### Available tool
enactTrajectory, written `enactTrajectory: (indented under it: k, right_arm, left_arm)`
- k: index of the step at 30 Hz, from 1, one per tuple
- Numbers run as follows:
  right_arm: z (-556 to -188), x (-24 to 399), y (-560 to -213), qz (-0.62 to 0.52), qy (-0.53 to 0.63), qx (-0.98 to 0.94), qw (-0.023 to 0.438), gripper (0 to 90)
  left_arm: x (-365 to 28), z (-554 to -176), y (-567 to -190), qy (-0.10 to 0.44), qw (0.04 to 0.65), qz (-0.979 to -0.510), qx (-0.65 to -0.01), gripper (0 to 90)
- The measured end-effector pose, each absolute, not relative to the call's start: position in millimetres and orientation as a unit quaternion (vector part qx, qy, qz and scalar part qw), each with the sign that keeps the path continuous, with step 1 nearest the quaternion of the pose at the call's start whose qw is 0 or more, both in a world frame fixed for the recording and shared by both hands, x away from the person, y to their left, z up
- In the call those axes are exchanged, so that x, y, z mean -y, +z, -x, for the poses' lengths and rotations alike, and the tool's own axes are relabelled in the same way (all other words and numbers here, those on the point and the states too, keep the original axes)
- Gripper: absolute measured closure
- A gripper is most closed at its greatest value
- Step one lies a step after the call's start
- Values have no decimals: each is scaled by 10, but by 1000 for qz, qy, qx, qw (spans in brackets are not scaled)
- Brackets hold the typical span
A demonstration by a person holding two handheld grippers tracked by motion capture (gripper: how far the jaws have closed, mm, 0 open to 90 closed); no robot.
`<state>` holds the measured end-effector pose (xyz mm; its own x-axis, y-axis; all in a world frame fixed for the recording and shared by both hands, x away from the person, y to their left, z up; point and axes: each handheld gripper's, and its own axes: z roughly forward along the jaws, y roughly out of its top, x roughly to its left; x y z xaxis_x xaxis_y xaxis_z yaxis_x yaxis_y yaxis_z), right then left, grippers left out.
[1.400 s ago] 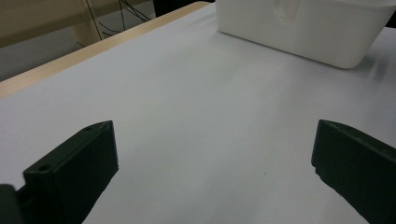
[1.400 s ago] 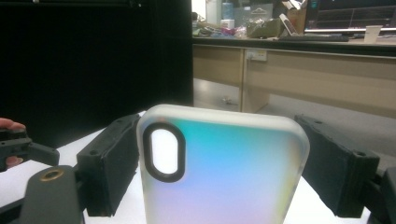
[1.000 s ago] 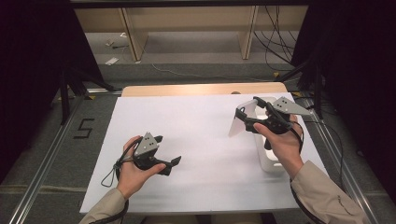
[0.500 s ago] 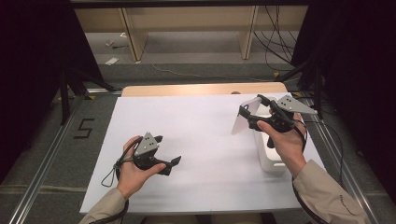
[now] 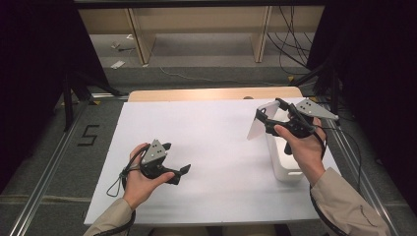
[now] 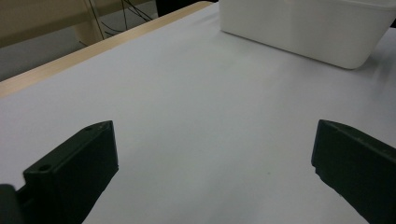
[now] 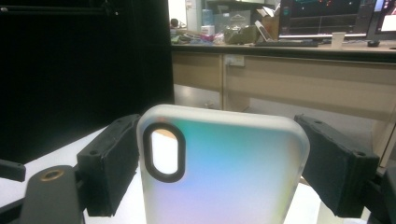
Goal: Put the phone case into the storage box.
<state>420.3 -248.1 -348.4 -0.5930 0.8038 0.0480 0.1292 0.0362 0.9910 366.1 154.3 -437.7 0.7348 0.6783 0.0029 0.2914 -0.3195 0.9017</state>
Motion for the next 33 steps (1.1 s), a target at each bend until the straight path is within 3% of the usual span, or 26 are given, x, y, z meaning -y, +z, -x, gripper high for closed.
enactTrajectory:
  k: [33]
  right_arm:
    - [-4260, 2671, -3468, -377, 587, -650, 302, 185]
  left_arm:
    - [-1545, -3661, -4375, 196, 495, -789, -307, 0]
